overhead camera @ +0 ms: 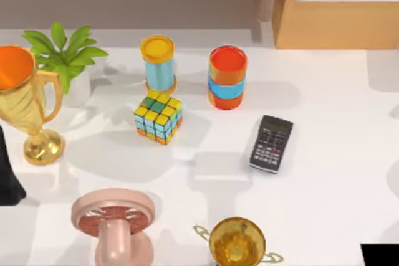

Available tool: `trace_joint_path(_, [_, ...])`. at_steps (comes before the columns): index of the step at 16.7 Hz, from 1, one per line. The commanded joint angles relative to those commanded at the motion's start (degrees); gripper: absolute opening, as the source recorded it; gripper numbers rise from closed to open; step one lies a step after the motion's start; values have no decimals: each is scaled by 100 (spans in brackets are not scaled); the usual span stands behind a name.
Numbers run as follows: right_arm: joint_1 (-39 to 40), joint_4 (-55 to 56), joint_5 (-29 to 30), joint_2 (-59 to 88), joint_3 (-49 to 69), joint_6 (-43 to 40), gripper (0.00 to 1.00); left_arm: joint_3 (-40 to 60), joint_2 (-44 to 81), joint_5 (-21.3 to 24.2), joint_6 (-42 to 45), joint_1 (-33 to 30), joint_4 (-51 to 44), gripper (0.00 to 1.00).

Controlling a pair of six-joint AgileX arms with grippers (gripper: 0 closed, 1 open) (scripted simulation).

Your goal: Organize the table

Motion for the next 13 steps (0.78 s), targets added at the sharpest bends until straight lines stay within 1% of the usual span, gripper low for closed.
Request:
trace_joint_path(5, [34,4,4,1,3,7,0,0,0,0,0,0,0,100])
trace_joint_path(10, [199,-61,171,459,566,58,0,0,0,0,0,0,0,100])
trace_joint_path(13, [209,-81,209,531,638,66,0,0,0,0,0,0,0,100])
